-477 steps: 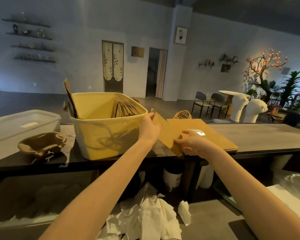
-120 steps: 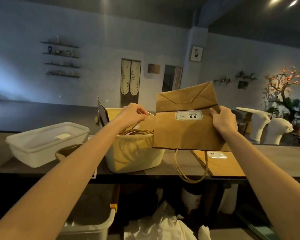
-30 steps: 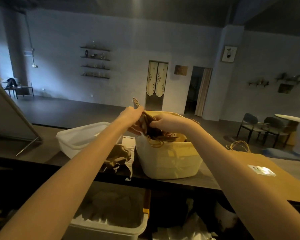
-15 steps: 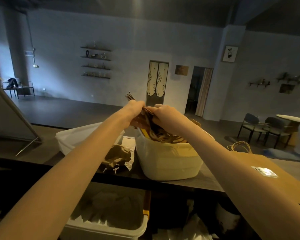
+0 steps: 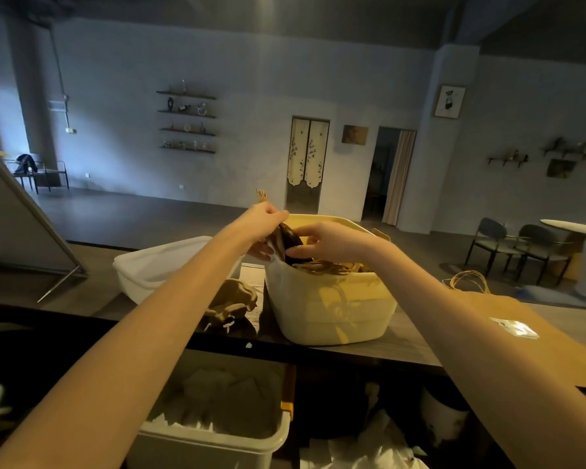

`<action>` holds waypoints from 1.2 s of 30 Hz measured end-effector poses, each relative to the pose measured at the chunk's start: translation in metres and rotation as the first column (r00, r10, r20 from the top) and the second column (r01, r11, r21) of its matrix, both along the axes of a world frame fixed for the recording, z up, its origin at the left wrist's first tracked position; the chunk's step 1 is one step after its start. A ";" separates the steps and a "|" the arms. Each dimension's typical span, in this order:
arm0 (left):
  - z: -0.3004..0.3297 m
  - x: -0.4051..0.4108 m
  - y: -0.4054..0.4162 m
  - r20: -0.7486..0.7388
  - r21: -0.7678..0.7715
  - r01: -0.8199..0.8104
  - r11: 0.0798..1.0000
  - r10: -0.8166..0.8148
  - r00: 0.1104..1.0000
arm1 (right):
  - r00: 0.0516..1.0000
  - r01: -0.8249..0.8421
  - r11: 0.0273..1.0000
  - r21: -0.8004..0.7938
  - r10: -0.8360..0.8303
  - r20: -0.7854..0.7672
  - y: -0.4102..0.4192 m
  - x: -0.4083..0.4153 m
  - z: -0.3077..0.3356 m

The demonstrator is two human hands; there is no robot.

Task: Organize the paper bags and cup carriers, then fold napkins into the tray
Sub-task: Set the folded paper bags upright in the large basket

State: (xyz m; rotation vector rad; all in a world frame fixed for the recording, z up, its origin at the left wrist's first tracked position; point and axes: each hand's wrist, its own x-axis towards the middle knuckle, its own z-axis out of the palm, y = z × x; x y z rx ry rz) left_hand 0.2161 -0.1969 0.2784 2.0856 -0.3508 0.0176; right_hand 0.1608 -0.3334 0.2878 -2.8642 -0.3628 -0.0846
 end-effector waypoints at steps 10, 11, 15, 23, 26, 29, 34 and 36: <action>-0.020 -0.005 0.002 -0.005 -0.173 -0.006 0.985 0.005 1.000 | 0.981 -0.021 0.964 -0.266 0.071 0.180 0.011 0.005 -0.006; -0.018 -0.005 0.002 0.010 -0.160 -0.012 0.987 0.013 1.000 | 0.987 -0.031 0.976 -0.214 0.064 0.149 0.010 0.003 -0.005; -0.007 -0.006 -0.001 0.058 -0.038 -0.005 0.999 0.008 0.998 | 0.993 -0.024 0.998 -0.049 0.030 0.111 0.000 0.002 -0.003; 0.005 0.000 -0.009 0.376 -0.028 -0.160 0.987 0.159 0.913 | 0.992 0.017 0.950 0.311 -0.055 0.112 -0.030 -0.005 0.007; 0.021 -0.020 -0.026 0.479 -0.066 -0.020 0.998 0.049 0.876 | 0.976 0.031 0.927 0.373 -0.108 0.187 -0.044 -0.012 0.008; 0.031 -0.045 -0.050 0.457 -0.074 0.165 0.984 -0.114 0.882 | 0.956 0.062 0.915 0.400 -0.169 0.238 -0.061 -0.023 0.009; 0.022 -0.080 -0.111 0.245 -0.092 0.396 0.914 -0.364 0.899 | 0.901 0.203 0.880 0.431 -0.340 0.271 -0.120 -0.054 0.003; 0.013 -0.091 -0.136 0.167 -0.121 0.442 0.889 -0.421 0.892 | 0.862 0.298 0.848 0.439 -0.436 0.258 -0.149 -0.066 -0.005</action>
